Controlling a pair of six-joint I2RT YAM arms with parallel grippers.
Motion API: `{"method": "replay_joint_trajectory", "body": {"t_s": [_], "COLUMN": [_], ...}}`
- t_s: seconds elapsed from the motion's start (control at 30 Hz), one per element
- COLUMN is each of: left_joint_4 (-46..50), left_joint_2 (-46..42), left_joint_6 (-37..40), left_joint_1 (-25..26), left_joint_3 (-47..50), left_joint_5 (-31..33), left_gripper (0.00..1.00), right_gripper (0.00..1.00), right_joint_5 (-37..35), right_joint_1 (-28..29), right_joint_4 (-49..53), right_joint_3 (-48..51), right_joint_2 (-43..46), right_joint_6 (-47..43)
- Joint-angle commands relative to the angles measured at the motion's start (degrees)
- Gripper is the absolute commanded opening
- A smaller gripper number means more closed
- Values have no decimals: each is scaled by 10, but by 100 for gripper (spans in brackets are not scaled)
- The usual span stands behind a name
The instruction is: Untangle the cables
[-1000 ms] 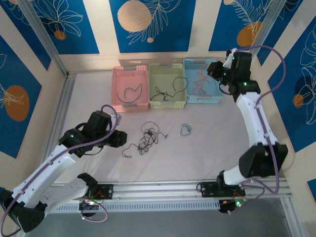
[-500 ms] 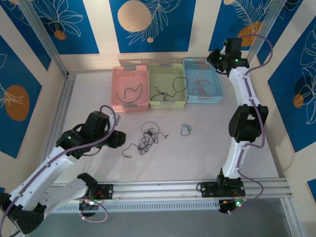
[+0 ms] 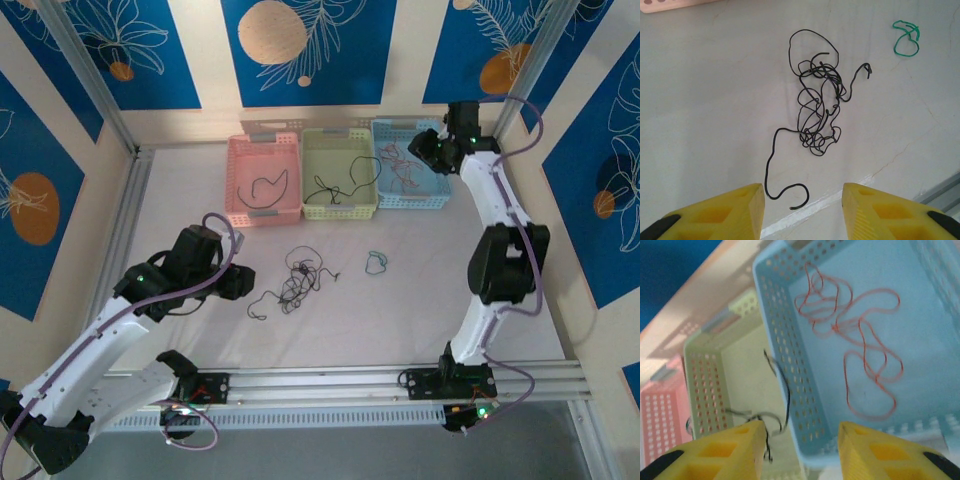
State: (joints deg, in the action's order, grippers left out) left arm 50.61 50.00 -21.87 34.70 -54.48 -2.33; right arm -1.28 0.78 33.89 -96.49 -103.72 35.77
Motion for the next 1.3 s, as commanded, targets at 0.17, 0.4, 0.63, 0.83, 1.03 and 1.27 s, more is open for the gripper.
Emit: {"method": "replay_joint_trajectory", "body": {"t_s": [0.17, 0.4, 0.63, 0.83, 1.03, 1.27], "left_joint_4": [8, 5, 5, 4, 4, 4], "left_joint_2": [5, 1, -1, 0, -1, -1], "left_joint_6": [16, 17, 17, 17, 17, 16], "left_joint_1": [-8, -9, -10, -11, -10, -11], "left_joint_3": [-3, 1, 3, 4, 4, 4], "left_joint_5": [-14, -15, -11, -11, -10, -11], "left_gripper": [46, 47, 48, 48, 48, 48], "right_gripper": [49, 50, 47, 42, 37, 21], "right_joint_5": [1, -33, -56, -94, -93, -90], "right_joint_1": [117, 185, 234, 243, 250, 258], "right_joint_4": [13, 37, 49, 62, 66, 72], "right_joint_3": [221, 305, 306, 292, 288, 280], "right_joint_2": [190, 171, 89, 55, 37, 28], "right_joint_6": [-38, -69, -88, -97, -102, -105]}}
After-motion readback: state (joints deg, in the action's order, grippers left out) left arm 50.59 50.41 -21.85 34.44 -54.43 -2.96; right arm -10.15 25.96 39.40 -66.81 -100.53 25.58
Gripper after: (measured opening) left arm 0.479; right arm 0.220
